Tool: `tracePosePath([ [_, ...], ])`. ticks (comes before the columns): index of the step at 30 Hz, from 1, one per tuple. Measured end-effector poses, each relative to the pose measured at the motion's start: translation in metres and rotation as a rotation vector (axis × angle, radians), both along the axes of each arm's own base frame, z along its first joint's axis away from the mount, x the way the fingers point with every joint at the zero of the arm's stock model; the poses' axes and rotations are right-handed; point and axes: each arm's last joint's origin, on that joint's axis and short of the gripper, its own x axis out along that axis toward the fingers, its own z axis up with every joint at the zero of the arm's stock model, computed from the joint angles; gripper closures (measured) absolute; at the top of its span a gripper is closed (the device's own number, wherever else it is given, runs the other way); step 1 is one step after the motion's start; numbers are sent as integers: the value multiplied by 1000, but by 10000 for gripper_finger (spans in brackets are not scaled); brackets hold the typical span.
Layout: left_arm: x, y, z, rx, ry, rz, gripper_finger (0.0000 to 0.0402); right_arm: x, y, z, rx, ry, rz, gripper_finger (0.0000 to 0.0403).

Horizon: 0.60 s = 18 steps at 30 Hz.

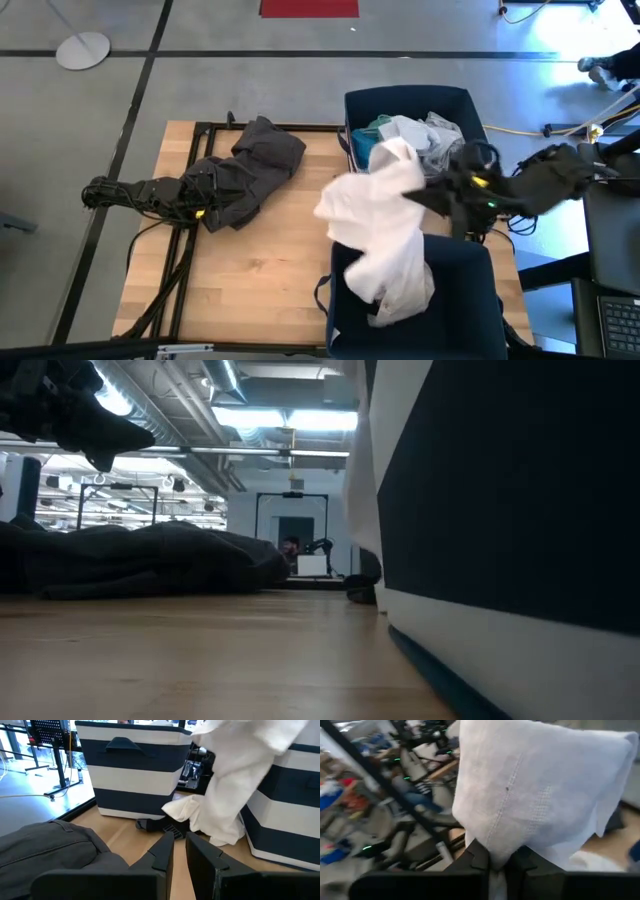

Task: Sort clothes
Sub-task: Put the white shirt into the bottom laundry bin

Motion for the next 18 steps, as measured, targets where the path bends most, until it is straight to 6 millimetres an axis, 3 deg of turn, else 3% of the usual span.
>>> tracePosePath([
  [5, 0, 0, 0, 0, 0, 0, 361, -17, 21, 1, 79, -5, 108, 374],
  [9, 0, 0, 0, 0, 0, 0, 361, -20, 40, -8, 132, 40, 119, 374],
  [12, 0, 0, 0, 0, 1, 0, 361, -16, 56, -26, 182, 149, 68, 374],
  [18, 0, 0, 0, 0, 1, 0, 361, -7, 95, -81, 313, 470, -130, 374],
])
